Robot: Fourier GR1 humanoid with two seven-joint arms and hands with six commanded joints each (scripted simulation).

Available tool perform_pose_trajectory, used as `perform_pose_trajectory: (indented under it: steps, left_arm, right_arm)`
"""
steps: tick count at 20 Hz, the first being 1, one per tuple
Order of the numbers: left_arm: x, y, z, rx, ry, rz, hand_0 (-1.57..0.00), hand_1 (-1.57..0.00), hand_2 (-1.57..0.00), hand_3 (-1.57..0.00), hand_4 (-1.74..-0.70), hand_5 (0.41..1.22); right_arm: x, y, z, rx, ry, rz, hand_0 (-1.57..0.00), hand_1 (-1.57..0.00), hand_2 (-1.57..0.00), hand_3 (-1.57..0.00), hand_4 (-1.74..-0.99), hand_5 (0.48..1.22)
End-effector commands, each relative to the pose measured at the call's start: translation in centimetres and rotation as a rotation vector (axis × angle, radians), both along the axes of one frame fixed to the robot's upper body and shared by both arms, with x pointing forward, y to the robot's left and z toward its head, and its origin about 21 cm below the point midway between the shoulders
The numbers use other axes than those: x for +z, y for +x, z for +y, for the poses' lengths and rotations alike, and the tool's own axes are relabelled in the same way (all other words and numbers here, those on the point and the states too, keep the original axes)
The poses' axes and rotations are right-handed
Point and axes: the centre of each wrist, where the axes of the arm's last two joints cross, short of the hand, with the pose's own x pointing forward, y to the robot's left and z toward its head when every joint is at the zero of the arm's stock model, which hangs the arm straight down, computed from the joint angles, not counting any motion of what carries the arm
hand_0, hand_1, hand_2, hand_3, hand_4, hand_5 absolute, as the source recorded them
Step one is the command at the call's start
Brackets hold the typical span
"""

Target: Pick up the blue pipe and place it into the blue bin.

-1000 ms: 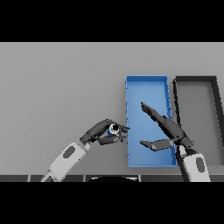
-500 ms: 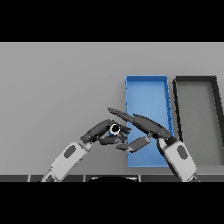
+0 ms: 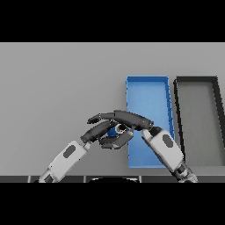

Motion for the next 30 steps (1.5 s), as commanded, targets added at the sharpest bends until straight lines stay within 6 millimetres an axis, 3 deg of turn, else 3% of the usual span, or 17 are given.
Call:
perform_pose_trajectory:
  steps: [1,2,3,5,8,10,15,16,18,21,26,30]
  left_arm:
    - [0.4,-0.1,0.1,-0.012,0.068,0.010,-0.99,-0.88,-0.85,-0.82,-1.55,1.221]
    - [0.5,-0.2,0.3,-0.003,0.087,0.015,-0.82,-0.71,-0.68,-0.66,-1.48,1.221]
    - [0.2,-0.2,0.1,0.003,0.051,0.003,-0.78,-0.71,-0.69,-0.58,-1.53,1.221]
    - [-0.1,-0.2,-0.2,0.033,0.009,0.001,-1.06,-1.02,-0.97,-0.94,-1.61,1.221]
    - [-0.4,-0.5,0.0,0.035,-0.062,0.045,-1.31,-1.29,-1.19,-1.25,-1.67,1.221]
    - [-0.3,-0.2,0.0,0.026,-0.095,0.050,-1.40,-1.39,-1.31,-1.36,-1.70,1.221]
    - [-0.2,0.0,0.2,0.037,-0.115,0.054,-1.52,-1.51,-1.39,-1.50,-1.73,1.221]
    - [-0.2,0.0,0.2,0.034,-0.115,0.027,-1.43,-1.35,-1.22,-1.33,-1.65,1.221]
    - [-0.1,0.2,0.8,0.003,-0.048,-0.050,-0.93,-0.87,-0.78,-0.85,-1.41,1.221]
    - [-0.2,0.2,0.9,-0.055,0.035,-0.096,-0.47,-0.44,-0.40,-0.44,-1.14,1.187]
    - [0.1,0.5,1.2,-0.017,0.088,-0.097,-0.15,-0.14,-0.13,-0.14,-0.94,0.785]
    - [-0.2,0.5,1.0,-0.006,0.096,-0.078,-0.06,-0.06,-0.05,-0.06,-0.89,0.638]
  right_arm:
    - [0.1,0.1,0.2,0.010,-0.011,-0.007,-0.53,-0.53,-0.53,-0.44,-1.362,0.508]
    - [0.1,0.2,0.7,0.024,-0.010,-0.015,-0.72,-0.70,-0.74,-0.63,-1.430,0.522]
    - [-0.1,0.0,1.0,0.050,0.004,-0.004,-0.89,-0.87,-0.91,-0.77,-1.486,0.550]
    - [-0.3,0.3,1.3,0.087,0.025,0.040,-1.13,-1.12,-1.14,-0.96,-1.562,0.666]
    - [-1.1,0.4,1.2,0.109,0.104,0.077,-1.35,-1.34,-1.35,-1.26,-1.469,0.905]
    - [-1.1,0.4,0.8,0.116,0.124,0.001,-1.43,-1.42,-1.43,-1.37,-1.441,1.019]
    - [-0.8,-0.1,1.2,0.115,0.115,-0.019,-1.52,-1.52,-1.53,-1.51,-1.475,1.155]
    - [-0.8,-0.1,1.2,0.108,0.134,-0.006,-1.53,-1.53,-1.53,-1.52,-1.480,1.168]
    - [-1.0,-0.1,1.1,0.108,0.158,0.019,-1.55,-1.55,-1.55,-1.54,-1.487,1.187]
    - [-0.8,-0.6,1.3,0.104,0.114,0.023,-1.56,-1.56,-1.56,-1.55,-1.491,1.204]
    - [-1.1,-0.4,1.3,0.112,0.139,0.010,-1.57,-1.57,-1.57,-1.57,-1.496,1.215]
    - [-0.7,-0.7,1.4,0.106,0.128,-0.006,-1.57,-1.57,-1.57,-1.57,-1.493,1.219]
